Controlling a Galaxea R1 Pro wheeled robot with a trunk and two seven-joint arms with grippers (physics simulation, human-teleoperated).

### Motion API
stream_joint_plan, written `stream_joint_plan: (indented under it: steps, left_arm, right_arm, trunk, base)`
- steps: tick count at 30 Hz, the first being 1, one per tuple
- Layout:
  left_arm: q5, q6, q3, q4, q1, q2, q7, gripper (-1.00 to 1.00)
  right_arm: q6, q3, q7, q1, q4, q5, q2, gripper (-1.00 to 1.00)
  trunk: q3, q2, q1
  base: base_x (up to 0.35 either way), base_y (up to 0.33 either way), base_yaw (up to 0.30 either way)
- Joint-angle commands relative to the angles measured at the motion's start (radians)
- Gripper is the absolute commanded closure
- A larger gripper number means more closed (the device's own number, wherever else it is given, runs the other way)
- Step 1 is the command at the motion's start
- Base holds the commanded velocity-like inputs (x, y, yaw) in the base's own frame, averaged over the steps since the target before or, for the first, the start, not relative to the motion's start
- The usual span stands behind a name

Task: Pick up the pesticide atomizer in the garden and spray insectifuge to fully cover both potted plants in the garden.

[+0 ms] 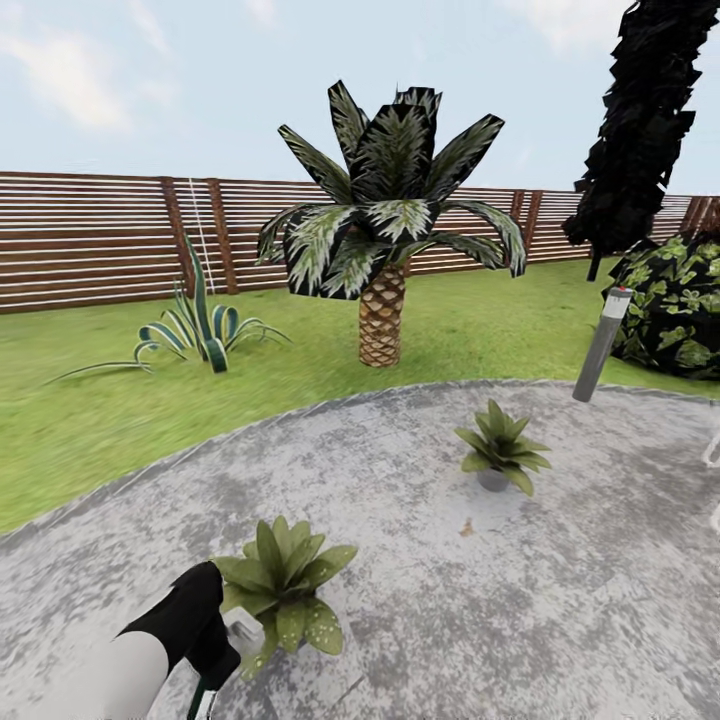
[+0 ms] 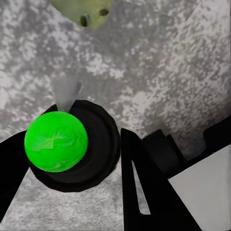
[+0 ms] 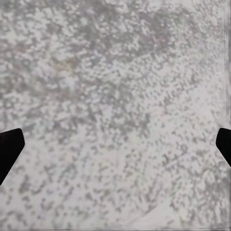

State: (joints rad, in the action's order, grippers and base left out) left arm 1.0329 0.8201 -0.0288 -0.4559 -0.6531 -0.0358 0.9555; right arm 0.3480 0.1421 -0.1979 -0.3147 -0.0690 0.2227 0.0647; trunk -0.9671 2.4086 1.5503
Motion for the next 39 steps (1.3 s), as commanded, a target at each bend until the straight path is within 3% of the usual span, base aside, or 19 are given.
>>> stream_joint_plan:
  steps: [1,10,18,25,32,39]
  left_arm:
    - [0.007,0.005,-0.003,-0.005,-0.001,-0.002,0.008,1.00]
    - [0.007,0.005,-0.011,-0.036,0.008,-0.035,0.009,1.00]
    - [0.006,0.005,-0.011,-0.037,0.007,-0.034,0.008,1.00]
    - [0.007,0.005,-0.008,-0.041,-0.006,-0.034,0.006,1.00]
    - [0.007,0.009,-0.007,-0.182,0.007,-0.038,0.011,1.00]
    - [0.008,0.010,-0.004,-0.208,-0.006,-0.033,0.058,1.00]
  right_arm:
    - [0.003,0.008,-0.003,-0.001,0.002,0.010,0.000,-1.00]
    - [0.003,0.007,-0.003,-0.001,0.002,0.010,0.000,-1.00]
    - [0.003,0.008,-0.003,-0.001,0.002,0.010,-0.001,-1.00]
    - [0.005,0.008,-0.003,-0.001,0.001,0.010,0.001,-1.00]
    - [0.005,0.008,-0.003,-0.001,0.000,0.010,0.005,-1.00]
    - [0.005,0.008,-0.002,-0.001,0.000,0.010,0.004,-1.00]
  trunk:
    - [-0.001,0.000,0.000]
    - [-0.001,0.000,0.000]
    - [-0.001,0.000,0.000]
    - [-0.001,0.000,0.000]
    - [-0.001,0.000,0.000]
    - [-0.001,0.000,0.000]
  base:
    - [0.004,0.000,-0.260]
    - [-0.064,0.000,-0.129]
    - [-0.311,0.090,-0.002]
    - [-0.022,0.294,0.000]
    - [0.023,0.060,0.000]
    - [0.001,0.002,-0.122]
